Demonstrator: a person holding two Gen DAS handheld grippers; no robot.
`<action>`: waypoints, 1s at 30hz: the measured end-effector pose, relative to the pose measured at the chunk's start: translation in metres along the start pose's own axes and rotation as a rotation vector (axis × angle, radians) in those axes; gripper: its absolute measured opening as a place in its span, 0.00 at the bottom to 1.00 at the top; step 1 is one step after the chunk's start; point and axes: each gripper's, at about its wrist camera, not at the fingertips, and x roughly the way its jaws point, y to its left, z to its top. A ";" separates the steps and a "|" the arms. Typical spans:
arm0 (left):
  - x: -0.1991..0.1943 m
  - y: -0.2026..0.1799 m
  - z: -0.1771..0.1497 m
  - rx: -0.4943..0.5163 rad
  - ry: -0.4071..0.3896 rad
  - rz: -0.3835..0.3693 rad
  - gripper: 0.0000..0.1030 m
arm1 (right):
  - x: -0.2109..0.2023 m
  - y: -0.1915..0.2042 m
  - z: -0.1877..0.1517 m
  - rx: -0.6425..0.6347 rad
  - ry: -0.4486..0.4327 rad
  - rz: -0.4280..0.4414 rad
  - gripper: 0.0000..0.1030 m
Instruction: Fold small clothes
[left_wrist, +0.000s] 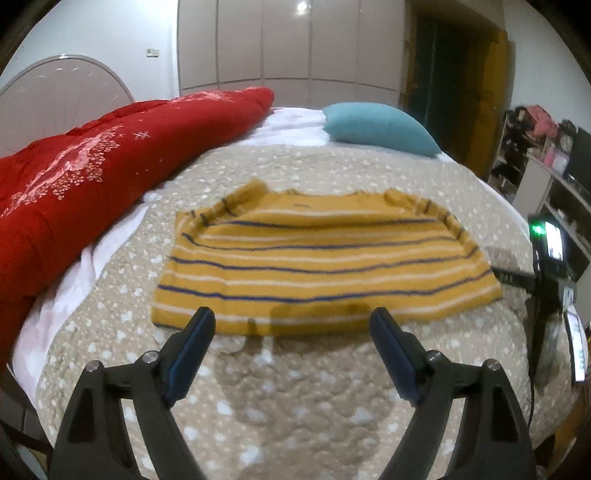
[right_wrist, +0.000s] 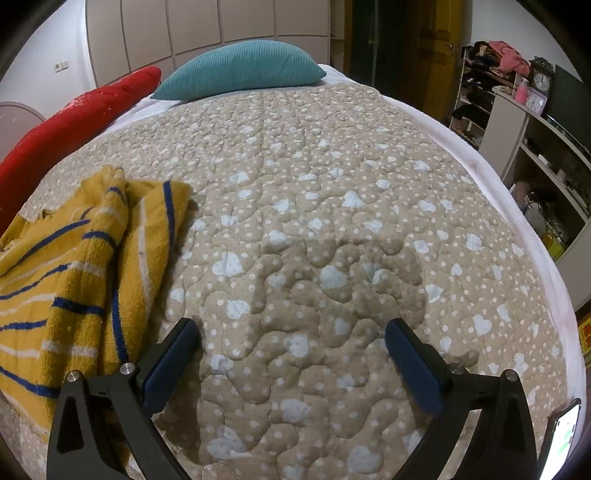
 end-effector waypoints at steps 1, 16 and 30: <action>0.002 -0.006 -0.003 0.001 0.009 -0.009 0.82 | 0.000 0.000 0.000 0.000 0.000 0.001 0.99; 0.015 -0.014 -0.011 -0.029 0.069 -0.011 0.82 | 0.001 0.000 0.001 0.000 0.000 0.001 0.99; 0.023 -0.012 -0.016 -0.039 0.078 -0.008 0.82 | 0.001 0.000 0.001 0.000 0.001 0.001 0.99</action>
